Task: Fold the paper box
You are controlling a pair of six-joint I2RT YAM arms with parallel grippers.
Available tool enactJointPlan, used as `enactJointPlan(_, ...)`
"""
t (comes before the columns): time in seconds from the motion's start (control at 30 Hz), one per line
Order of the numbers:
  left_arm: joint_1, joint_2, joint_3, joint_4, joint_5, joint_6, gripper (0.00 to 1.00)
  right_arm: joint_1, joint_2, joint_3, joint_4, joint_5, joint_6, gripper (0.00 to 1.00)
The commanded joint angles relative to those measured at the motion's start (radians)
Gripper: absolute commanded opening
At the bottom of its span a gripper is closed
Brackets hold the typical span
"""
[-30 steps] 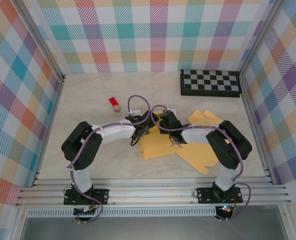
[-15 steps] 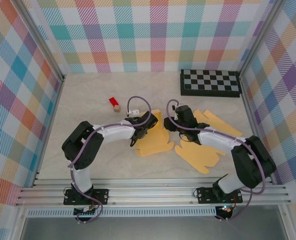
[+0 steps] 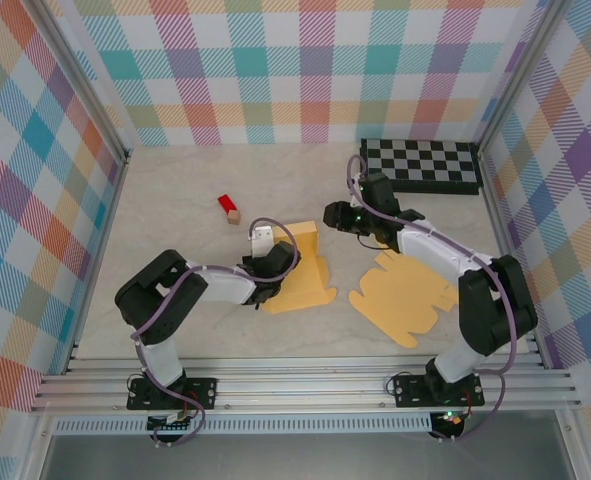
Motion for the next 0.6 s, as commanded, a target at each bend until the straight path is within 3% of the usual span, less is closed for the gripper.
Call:
enactJointPlan(0.0, -0.015, 0.002, -0.017, 0.157, -0.07, 0.073, 0.0, 0.018, 0.033, 0.03, -0.034, -0.058, 0.048, 0.38)
enactJointPlan(0.33, -0.022, 0.054, -0.01, 0.179, -0.049, 0.099, 0.0, 0.033, 0.076, 0.016, 0.014, -0.099, 0.032, 0.35)
enactJointPlan(0.57, -0.023, 0.072, -0.001, 0.168, -0.021, 0.099, 0.0, 0.032, 0.096, 0.044, -0.04, -0.045, -0.004, 0.32)
